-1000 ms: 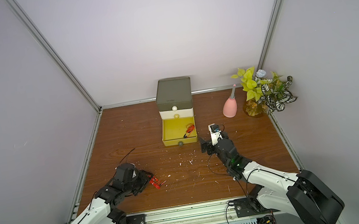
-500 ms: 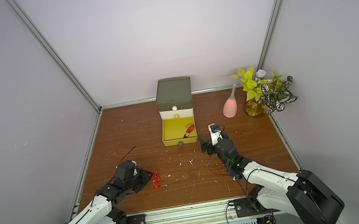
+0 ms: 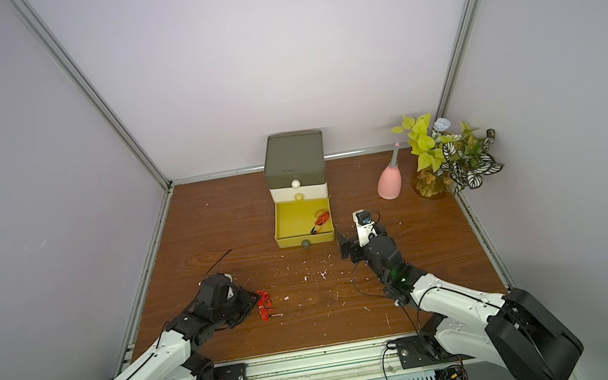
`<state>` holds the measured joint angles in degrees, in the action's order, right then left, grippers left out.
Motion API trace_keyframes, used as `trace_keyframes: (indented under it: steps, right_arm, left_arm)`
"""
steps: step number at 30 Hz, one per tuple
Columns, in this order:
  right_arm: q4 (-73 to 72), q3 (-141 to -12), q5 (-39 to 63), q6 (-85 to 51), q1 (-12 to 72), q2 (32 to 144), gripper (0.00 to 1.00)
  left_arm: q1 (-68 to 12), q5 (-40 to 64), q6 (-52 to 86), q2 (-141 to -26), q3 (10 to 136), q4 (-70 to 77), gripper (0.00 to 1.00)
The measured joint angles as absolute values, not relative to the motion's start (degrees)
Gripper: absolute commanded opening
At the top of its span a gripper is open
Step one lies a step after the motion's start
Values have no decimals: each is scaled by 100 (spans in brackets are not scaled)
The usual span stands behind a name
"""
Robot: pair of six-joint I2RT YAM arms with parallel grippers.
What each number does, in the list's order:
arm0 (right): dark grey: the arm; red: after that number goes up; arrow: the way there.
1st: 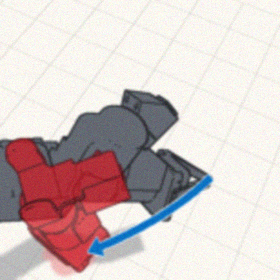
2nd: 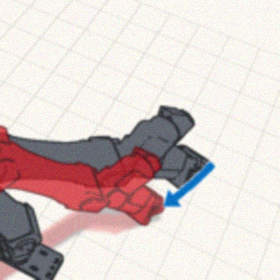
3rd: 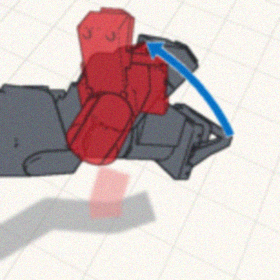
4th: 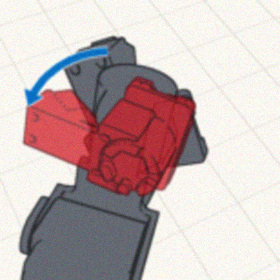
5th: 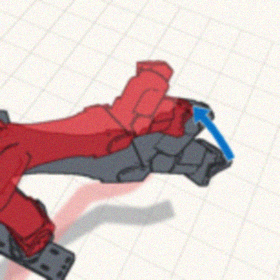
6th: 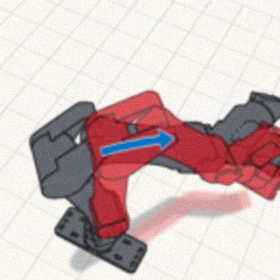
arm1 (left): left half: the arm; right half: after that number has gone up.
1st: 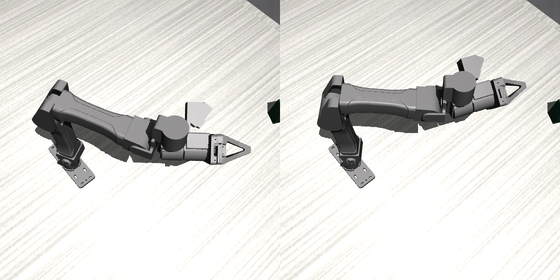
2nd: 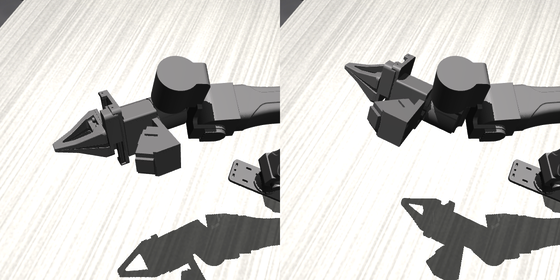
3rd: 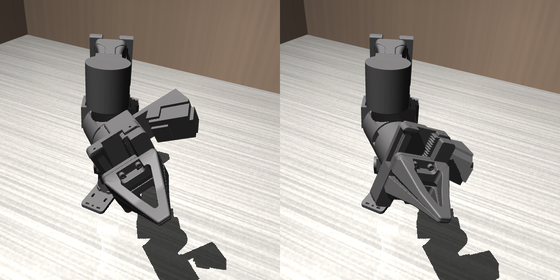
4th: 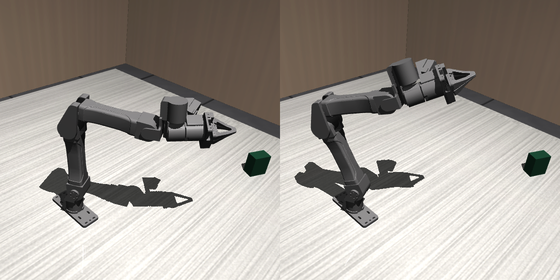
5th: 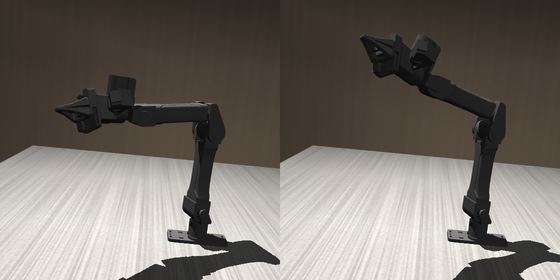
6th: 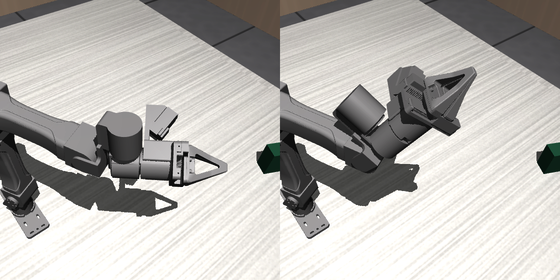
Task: Place the wired earphones into the drawer by color
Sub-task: Pick up the wired earphones from the center of the board.
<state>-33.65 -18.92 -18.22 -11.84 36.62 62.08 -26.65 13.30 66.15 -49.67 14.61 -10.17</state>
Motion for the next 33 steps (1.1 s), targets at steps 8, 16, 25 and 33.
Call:
trace_keyframes:
  steps: [8, 16, 25, 33]
  right_arm:
    - [-3365, -1892, -1822, -1186, 3662, 6208, 99]
    - [-3365, -1892, -1822, -1186, 3662, 6208, 99]
    - [-3365, -1892, -1822, -1186, 3662, 6208, 99]
    - [-3367, -1881, -1828, -1186, 3662, 6208, 99]
  left_arm:
    - [-2685, 1352, 6598, -5078, 1461, -869, 16]
    - [-2714, 1391, 6602, -5092, 1363, -753, 9]
    - [-2733, 1391, 6600, -5083, 1352, -707, 0]
    - [-2733, 1297, 6600, -4759, 1354, -725, 0]
